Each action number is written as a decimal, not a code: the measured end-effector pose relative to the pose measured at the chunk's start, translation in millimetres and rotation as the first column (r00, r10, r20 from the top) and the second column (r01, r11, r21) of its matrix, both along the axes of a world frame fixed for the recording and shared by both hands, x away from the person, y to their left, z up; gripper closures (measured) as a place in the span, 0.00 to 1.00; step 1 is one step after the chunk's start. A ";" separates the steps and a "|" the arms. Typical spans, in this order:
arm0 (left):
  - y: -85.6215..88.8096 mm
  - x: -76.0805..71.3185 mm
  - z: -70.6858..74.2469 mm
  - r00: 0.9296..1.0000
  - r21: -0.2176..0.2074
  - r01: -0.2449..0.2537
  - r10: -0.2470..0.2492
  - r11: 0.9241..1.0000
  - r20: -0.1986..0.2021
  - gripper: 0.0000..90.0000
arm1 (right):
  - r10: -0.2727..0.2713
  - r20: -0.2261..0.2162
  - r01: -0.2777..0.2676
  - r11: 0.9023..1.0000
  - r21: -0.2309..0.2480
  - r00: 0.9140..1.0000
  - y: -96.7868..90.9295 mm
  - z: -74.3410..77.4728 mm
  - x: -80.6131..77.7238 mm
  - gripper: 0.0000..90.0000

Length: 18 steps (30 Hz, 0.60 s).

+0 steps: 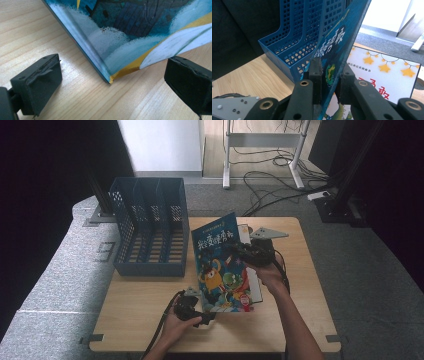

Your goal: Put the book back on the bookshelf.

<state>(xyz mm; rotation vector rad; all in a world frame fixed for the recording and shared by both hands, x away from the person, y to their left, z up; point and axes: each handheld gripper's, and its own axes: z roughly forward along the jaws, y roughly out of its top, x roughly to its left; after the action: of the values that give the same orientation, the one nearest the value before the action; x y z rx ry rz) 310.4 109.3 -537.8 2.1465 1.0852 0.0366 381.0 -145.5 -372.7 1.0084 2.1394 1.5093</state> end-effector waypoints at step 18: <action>0.2 11.3 -1.6 0.999 0.008 -0.032 0.032 0.999 0.034 0.03 | 0.009 0.088 -0.011 1.000 0.016 0.996 -2.3 2.2 -6.3 0.86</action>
<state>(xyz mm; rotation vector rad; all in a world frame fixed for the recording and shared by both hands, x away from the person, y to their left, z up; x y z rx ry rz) 321.7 109.5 -539.3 2.1288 1.1020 0.0926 374.7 -147.9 -370.5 0.9199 2.0775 1.5488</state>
